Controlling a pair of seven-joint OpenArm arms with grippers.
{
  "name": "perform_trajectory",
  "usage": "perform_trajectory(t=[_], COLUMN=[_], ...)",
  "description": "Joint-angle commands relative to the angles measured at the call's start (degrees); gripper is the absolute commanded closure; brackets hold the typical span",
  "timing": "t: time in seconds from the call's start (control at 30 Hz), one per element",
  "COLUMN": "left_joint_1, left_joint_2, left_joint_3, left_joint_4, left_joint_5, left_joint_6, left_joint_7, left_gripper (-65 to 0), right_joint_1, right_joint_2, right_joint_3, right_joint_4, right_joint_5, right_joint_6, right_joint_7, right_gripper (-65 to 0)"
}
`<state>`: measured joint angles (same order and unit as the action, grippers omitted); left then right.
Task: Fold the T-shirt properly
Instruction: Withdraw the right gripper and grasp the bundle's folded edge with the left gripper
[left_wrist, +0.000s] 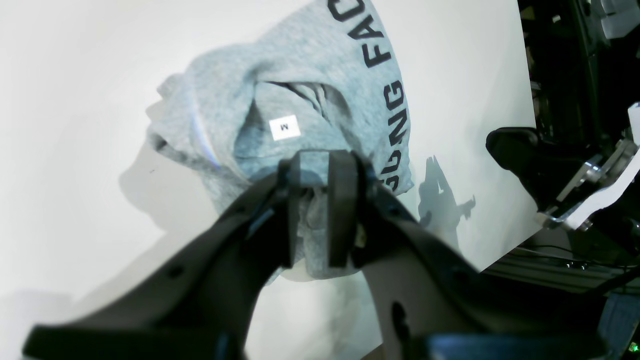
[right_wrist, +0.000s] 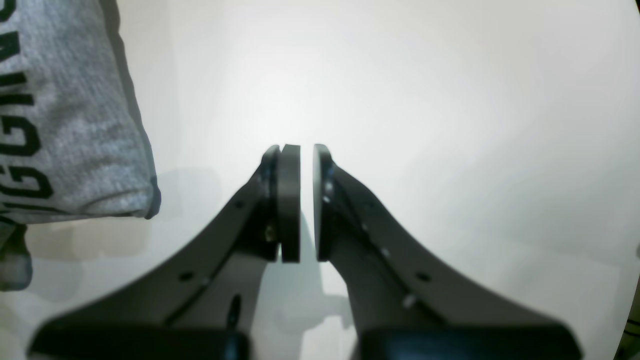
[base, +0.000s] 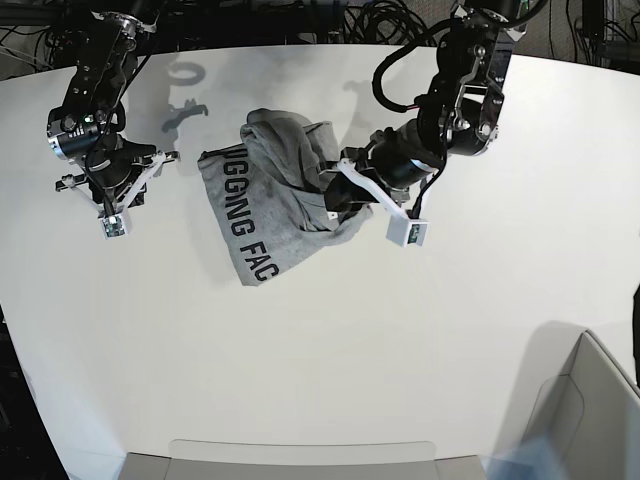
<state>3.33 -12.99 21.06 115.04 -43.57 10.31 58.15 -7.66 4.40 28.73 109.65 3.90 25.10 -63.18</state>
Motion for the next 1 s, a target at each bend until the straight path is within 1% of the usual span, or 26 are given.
perform_trajectory(t=[0.0,0.2,0.4,0.43,0.47,0.53,0.57,0.67,0.73,0.8,0.87,0.97], left_joint_1=[-0.7,-3.0,-3.3,-3.4,-3.9,-4.6,-5.0,-6.5,-6.8,-6.9,-7.9,-11.6], left_joint_2=[0.1,0.1,0.2,0.2,0.2,0.3,0.3,0.2,-0.1,-0.2,-0.2,-0.3], left_joint_3=[-0.2,0.0,-0.3,-0.3,-0.1,-0.2,0.0,-0.3,-0.4,-1.9,-5.4,-10.1], left_joint_4=[0.2,-5.4,-6.3,-6.5,-7.0,-9.2,-10.6,-14.3,-14.7,-14.8,-15.4,-20.4], left_joint_5=[-0.3,-0.3,-0.3,-0.3,-0.3,-0.4,-0.4,-0.4,-0.3,-0.2,0.0,0.0], left_joint_6=[-0.2,-0.2,-0.4,-0.5,-0.5,-0.5,-0.6,-0.6,-0.6,-0.4,-0.4,-0.2], left_joint_7=[-1.1,-1.1,-1.1,-1.1,-1.1,-1.1,-1.1,-1.1,-1.6,-1.7,-1.7,-1.7], left_gripper=[-12.2,-13.5,-13.2,-12.5,-10.5,-1.8,0.0,0.0,0.0,0.0,0.0,0.0], right_joint_1=[0.6,0.6,0.5,0.5,0.5,0.2,0.1,-0.2,-0.2,-0.2,-0.3,-0.3], right_joint_2=[0.5,0.4,0.4,0.4,0.4,0.4,0.4,0.4,0.4,0.4,0.4,0.2], right_joint_3=[0.2,-0.3,-0.1,0.0,0.1,0.1,0.1,0.1,0.1,0.1,0.1,0.1], right_joint_4=[1.0,1.1,1.1,1.1,1.1,1.2,1.2,1.2,1.2,1.3,1.3,1.3], right_joint_5=[0.2,0.2,0.2,0.2,0.2,0.2,0.2,0.2,0.2,0.2,0.2,0.2], right_joint_6=[-0.2,-0.2,-0.2,-0.2,-0.2,-0.2,-0.2,-0.2,-0.2,-0.2,-0.2,-0.2], right_joint_7=[1.2,1.2,1.2,1.2,1.2,1.2,1.2,1.2,1.2,1.2,1.2,1.2], right_gripper=[-5.2,-5.2,-5.2,-5.2,-5.2,-5.2,-5.2,-5.2,-5.2,-5.2,-5.2,-5.2])
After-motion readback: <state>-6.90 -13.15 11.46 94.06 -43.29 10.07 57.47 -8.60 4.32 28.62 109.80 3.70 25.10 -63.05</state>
